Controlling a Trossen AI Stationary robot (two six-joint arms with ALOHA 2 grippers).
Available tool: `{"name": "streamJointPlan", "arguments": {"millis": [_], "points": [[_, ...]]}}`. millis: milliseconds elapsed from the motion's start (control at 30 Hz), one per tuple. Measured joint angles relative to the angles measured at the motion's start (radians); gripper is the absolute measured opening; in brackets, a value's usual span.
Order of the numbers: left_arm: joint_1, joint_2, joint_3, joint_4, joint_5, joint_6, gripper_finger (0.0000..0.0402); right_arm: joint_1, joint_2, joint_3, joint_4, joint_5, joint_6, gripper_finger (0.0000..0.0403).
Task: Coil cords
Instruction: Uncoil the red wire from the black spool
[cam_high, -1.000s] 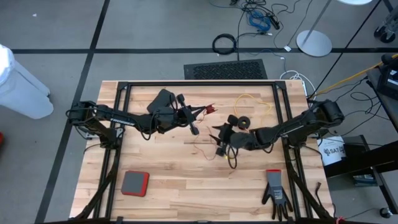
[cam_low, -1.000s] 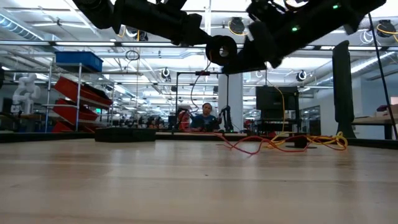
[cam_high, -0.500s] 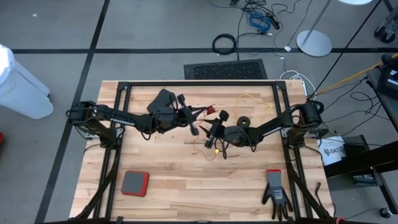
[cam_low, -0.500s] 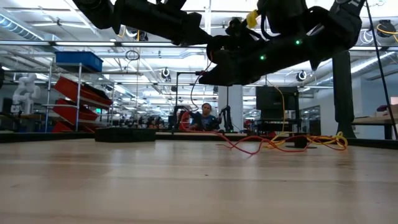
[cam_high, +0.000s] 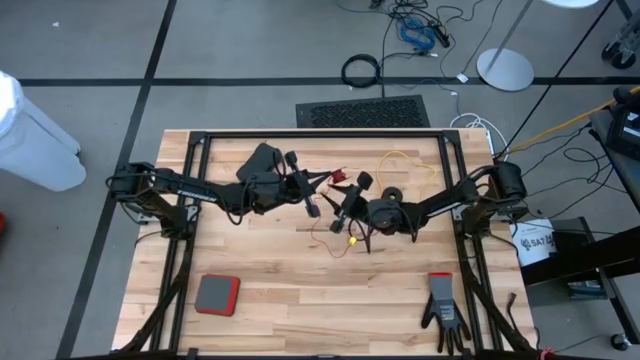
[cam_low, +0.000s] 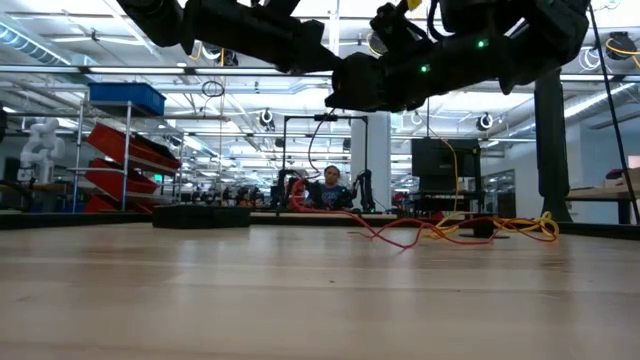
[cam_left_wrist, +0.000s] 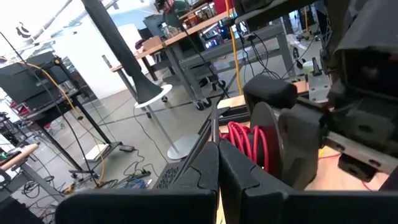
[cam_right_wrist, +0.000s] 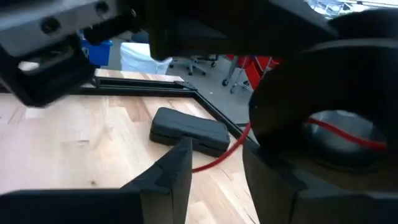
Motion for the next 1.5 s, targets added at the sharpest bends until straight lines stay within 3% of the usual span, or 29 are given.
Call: {"name": "streamJointPlan", "arguments": {"millis": [400, 600, 733, 900, 967, 1067, 1167, 1267, 1500], "points": [[0.0, 0.0, 0.0, -0.003, 0.0, 0.0, 0.0, 0.001, 0.0, 0.0, -0.03, -0.036, 0.031, 0.0008], [0.0, 0.0, 0.0, -0.007, 0.0, 0.0, 0.0, 0.039, -0.018, 0.0, -0.025, -0.065, 0.024, 0.0001], [0.0, 0.0, 0.0, -0.026, 0.0, 0.0, 0.0, 0.102, -0.074, 0.0, -0.028, 0.069, -0.078, 0.0001], [0.0, 0.0, 0.0, -0.03, -0.001, 0.0, 0.0, 0.176, -0.178, 0.0, -0.164, 0.339, -0.164, 0.0001], [0.0, 0.0, 0.0, -0.03, -0.001, 0.0, 0.0, 0.191, -0.223, 0.0, -0.308, 0.404, -0.099, 0.0], [0.0, 0.0, 0.0, -0.03, -0.001, 0.0, 0.0, 0.193, -0.281, 0.0, -0.571, 0.409, 0.134, 0.0], [0.0, 0.0, 0.0, -0.022, -0.001, 0.0, 0.0, 0.172, -0.298, 0.0, -0.772, 0.339, 0.344, 0.0], [0.0, 0.0, 0.0, -0.014, -0.001, 0.0, 0.0, 0.139, -0.283, 0.0, -0.788, 0.18, 0.42, 0.0], [0.0, 0.0, 0.0, -0.013, -0.001, -0.002, 0.0, 0.13, -0.201, 0.0, -0.468, -0.269, 0.177, 0.0]]}}
